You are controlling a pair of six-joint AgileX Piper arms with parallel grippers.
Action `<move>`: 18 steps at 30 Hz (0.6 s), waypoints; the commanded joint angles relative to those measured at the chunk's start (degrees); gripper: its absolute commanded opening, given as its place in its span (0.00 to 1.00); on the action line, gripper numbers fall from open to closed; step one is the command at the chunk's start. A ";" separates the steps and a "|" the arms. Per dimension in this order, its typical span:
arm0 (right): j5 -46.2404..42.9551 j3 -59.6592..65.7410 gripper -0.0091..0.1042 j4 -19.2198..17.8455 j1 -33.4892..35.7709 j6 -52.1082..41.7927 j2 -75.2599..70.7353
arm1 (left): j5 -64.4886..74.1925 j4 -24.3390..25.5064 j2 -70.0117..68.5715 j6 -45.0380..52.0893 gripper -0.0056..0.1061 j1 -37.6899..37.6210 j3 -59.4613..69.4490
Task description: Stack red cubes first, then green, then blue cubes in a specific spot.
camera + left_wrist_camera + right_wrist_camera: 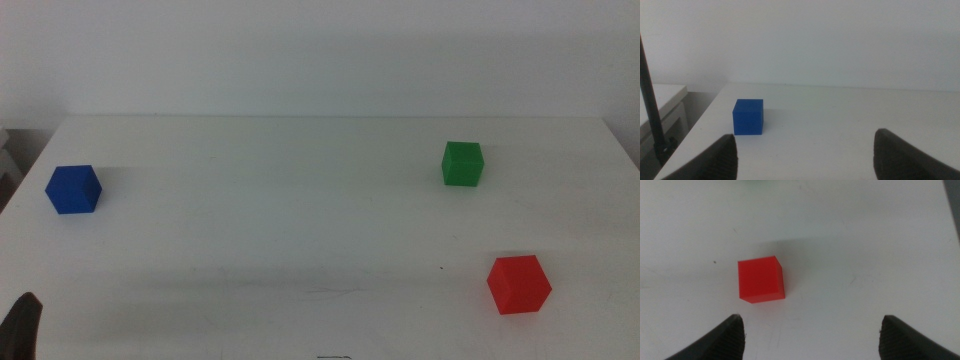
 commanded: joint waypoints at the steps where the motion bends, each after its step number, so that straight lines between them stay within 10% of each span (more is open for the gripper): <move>1: -3.08 -2.21 0.91 0.64 -0.05 -0.74 2.13 | -4.70 -0.23 -1.14 -0.53 0.87 -0.12 -0.18; 18: 2.17 -13.44 0.91 0.03 9.01 -2.69 24.03 | -4.70 -0.23 -1.14 -0.53 0.87 -0.12 -0.18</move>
